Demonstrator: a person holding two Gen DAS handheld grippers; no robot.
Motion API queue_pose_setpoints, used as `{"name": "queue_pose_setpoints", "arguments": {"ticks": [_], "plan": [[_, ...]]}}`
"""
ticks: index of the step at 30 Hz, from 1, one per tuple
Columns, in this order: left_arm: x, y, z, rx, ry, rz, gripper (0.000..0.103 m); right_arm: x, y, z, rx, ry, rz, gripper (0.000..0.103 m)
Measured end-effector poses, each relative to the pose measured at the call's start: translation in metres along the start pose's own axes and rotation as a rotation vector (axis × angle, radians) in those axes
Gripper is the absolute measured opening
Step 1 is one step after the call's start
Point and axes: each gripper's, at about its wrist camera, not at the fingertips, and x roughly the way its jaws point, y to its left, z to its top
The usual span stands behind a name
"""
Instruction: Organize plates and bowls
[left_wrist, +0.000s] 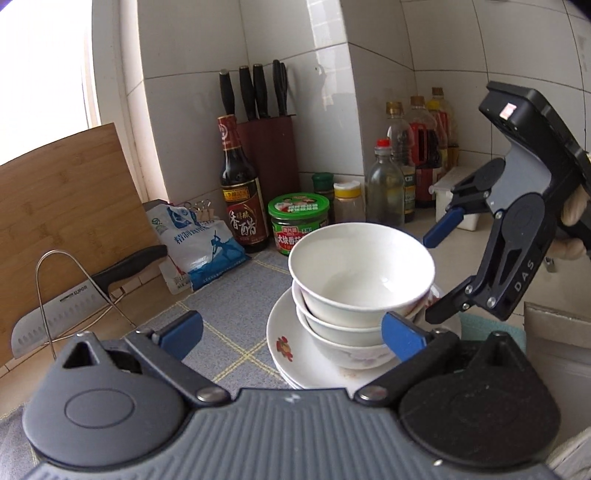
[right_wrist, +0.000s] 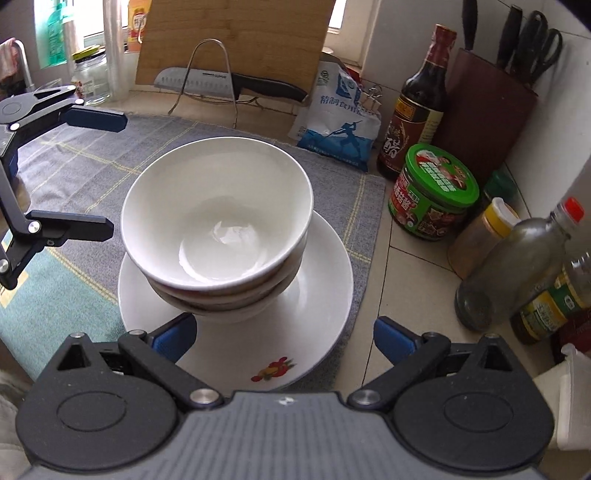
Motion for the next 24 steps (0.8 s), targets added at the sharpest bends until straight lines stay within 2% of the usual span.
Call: {"name": "queue_pose_setpoints", "arguments": {"ticks": [7,11,14,17,19,24], "plan": [[-0.017,-0.002,0.000,-0.133,0.033,0.024,0.102,-0.016,0.021,-0.005,0.279,-0.011,-0.147,0.103],[-0.025,0.001,0.000,-0.214,0.126,0.071,0.102,-0.029,0.034,-0.012,0.432,-0.019,-0.215,0.103],[-0.034,0.002,0.001,-0.253,0.160,0.119,0.102,-0.038,0.048,-0.021,0.533,-0.032,-0.247,0.103],[-0.044,-0.001,0.004,-0.236,0.191,0.199,0.102,-0.046,0.067,-0.028,0.567,-0.036,-0.298,0.103],[-0.050,-0.004,0.007,-0.215,0.209,0.221,0.102,-0.051,0.080,-0.030,0.575,-0.044,-0.337,0.103],[-0.067,-0.009,0.012,-0.222,0.232,0.204,0.102,-0.070,0.107,-0.028,0.572,-0.079,-0.376,0.103]]}}
